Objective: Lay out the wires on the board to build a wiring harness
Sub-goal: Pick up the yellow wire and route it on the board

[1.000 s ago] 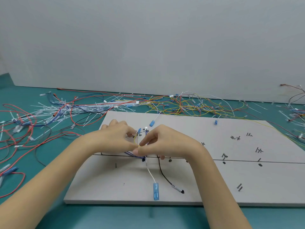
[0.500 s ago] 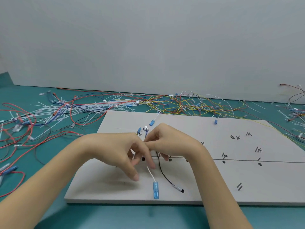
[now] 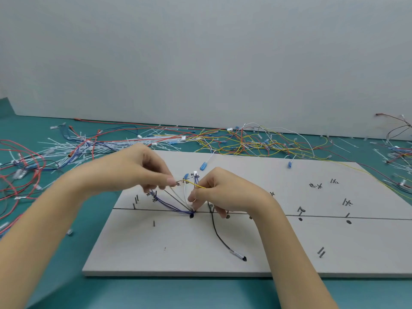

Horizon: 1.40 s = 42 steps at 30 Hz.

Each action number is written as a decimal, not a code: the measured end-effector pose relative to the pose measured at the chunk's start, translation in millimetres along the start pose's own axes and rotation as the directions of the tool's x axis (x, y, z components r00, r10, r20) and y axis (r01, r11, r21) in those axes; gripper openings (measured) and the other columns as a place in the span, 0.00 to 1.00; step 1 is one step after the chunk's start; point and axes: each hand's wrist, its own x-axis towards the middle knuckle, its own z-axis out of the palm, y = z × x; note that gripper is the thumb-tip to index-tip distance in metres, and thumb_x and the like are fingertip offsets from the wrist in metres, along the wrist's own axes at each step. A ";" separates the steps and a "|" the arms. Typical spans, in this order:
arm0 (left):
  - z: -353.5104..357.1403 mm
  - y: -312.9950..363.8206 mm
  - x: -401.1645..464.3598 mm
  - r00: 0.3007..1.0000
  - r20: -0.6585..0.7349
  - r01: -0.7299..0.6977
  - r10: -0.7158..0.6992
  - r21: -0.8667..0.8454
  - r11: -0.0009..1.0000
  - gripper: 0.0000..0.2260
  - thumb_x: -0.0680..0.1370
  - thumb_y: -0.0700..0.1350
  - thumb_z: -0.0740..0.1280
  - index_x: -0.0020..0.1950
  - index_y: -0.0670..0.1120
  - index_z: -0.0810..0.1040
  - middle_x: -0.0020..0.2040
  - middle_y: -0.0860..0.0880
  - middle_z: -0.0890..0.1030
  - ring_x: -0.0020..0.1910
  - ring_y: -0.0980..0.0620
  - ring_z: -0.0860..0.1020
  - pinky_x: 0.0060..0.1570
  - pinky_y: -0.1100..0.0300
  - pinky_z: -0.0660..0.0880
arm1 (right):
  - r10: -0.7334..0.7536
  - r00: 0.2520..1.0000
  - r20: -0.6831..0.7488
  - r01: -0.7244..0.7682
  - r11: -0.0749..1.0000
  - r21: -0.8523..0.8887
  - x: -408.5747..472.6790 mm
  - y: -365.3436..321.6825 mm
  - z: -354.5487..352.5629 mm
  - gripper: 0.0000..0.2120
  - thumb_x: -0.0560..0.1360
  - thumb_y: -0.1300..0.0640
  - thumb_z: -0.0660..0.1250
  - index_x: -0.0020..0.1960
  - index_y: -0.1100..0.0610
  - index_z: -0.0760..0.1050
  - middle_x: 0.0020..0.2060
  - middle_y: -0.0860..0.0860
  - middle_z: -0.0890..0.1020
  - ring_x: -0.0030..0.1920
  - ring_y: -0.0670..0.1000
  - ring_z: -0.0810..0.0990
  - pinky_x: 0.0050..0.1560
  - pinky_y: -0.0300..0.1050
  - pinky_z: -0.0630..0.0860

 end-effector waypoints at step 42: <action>-9.6 -52.1 18.3 0.959 -0.153 0.266 -0.238 0.207 0.941 0.08 0.69 0.42 0.76 0.36 0.47 0.77 0.22 0.55 0.66 0.23 0.55 0.63 0.23 0.66 0.60 | -0.040 0.999 0.002 0.040 0.998 -0.042 -4.6 0.3 -2.5 0.15 0.79 0.47 0.63 0.45 0.54 0.85 0.39 0.42 0.86 0.36 0.34 0.78 0.39 0.31 0.70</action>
